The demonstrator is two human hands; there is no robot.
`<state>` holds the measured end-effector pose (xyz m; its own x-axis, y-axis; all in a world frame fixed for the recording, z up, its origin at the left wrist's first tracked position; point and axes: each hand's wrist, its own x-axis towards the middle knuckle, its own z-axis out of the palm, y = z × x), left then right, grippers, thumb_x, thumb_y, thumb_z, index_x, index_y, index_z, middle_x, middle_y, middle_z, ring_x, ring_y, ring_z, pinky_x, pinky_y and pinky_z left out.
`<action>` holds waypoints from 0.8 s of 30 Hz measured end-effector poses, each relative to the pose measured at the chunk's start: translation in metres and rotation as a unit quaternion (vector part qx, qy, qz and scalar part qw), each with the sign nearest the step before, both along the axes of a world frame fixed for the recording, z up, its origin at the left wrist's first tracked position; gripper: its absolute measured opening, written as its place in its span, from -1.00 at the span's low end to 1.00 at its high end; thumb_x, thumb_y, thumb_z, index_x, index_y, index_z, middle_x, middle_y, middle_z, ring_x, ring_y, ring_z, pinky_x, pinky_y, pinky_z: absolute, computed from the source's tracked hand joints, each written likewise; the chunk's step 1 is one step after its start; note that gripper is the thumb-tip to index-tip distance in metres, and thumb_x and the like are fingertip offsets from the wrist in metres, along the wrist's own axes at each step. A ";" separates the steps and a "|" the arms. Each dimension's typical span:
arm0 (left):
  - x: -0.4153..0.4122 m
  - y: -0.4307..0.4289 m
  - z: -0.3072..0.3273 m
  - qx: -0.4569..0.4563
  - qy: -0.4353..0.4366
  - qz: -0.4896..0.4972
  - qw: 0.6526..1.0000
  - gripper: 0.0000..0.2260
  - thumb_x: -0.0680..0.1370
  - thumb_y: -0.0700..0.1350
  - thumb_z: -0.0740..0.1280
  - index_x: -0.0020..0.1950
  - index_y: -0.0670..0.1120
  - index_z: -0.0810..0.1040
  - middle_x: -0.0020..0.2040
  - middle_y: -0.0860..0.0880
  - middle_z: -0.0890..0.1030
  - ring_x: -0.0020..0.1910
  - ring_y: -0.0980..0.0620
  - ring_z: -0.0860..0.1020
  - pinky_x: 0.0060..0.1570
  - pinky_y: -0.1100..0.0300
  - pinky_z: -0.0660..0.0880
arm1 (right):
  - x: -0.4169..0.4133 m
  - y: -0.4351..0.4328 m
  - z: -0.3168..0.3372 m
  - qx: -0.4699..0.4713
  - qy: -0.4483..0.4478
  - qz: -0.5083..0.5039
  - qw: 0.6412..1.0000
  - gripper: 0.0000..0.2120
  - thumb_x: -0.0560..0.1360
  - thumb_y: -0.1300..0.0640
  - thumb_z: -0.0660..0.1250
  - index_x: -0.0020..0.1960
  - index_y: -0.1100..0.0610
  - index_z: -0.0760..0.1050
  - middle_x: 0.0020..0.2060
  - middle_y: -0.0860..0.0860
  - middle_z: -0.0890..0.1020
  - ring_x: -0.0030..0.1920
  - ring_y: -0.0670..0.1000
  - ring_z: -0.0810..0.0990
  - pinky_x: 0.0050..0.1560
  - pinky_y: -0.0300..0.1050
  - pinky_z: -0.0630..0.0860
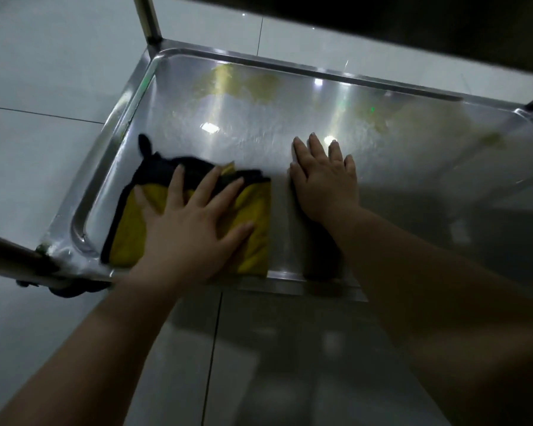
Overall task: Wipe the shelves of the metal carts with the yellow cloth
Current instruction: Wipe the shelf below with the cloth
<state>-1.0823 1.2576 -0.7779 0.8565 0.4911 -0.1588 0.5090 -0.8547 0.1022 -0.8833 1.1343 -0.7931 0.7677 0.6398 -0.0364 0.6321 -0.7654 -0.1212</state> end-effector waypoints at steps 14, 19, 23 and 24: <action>0.131 0.056 0.010 -0.025 0.043 0.015 0.999 -0.35 0.49 0.50 -0.08 0.53 0.38 -0.18 0.62 0.11 -0.18 0.56 -0.25 -0.25 0.26 -0.60 -0.23 | -0.001 -0.002 0.000 -0.004 0.006 0.005 1.000 -0.48 0.67 -0.15 -0.11 0.60 -0.11 -0.05 0.60 -0.02 -0.01 0.58 0.17 -0.09 0.52 0.18 -0.12; 0.096 0.042 0.004 -0.019 0.012 0.003 1.000 -0.37 0.51 0.47 -0.09 0.54 0.37 -0.16 0.62 0.11 -0.15 0.57 -0.21 -0.25 0.29 -0.56 -0.26 | 0.001 -0.002 0.000 0.003 0.009 0.011 1.000 -0.48 0.67 -0.16 -0.10 0.60 -0.11 -0.03 0.60 -0.02 0.00 0.58 0.17 -0.08 0.52 0.19 -0.12; 0.016 0.014 0.003 -0.015 0.022 0.006 1.000 -0.38 0.49 0.49 -0.16 0.50 0.41 -0.27 0.60 0.16 -0.25 0.56 -0.17 -0.31 0.32 -0.52 -0.29 | 0.001 -0.002 -0.001 0.002 0.002 0.010 1.000 -0.48 0.67 -0.14 -0.11 0.60 -0.10 -0.03 0.60 -0.01 0.01 0.58 0.19 -0.07 0.52 0.19 -0.10; -0.004 0.009 0.004 -0.016 0.031 0.015 0.999 -0.37 0.47 0.49 -0.19 0.49 0.41 -0.30 0.59 0.18 -0.28 0.55 -0.15 -0.33 0.32 -0.51 -0.29 | 0.000 -0.002 -0.001 -0.001 -0.004 0.012 1.000 -0.48 0.67 -0.14 -0.11 0.61 -0.09 -0.02 0.60 -0.01 0.01 0.58 0.20 -0.05 0.52 0.19 -0.08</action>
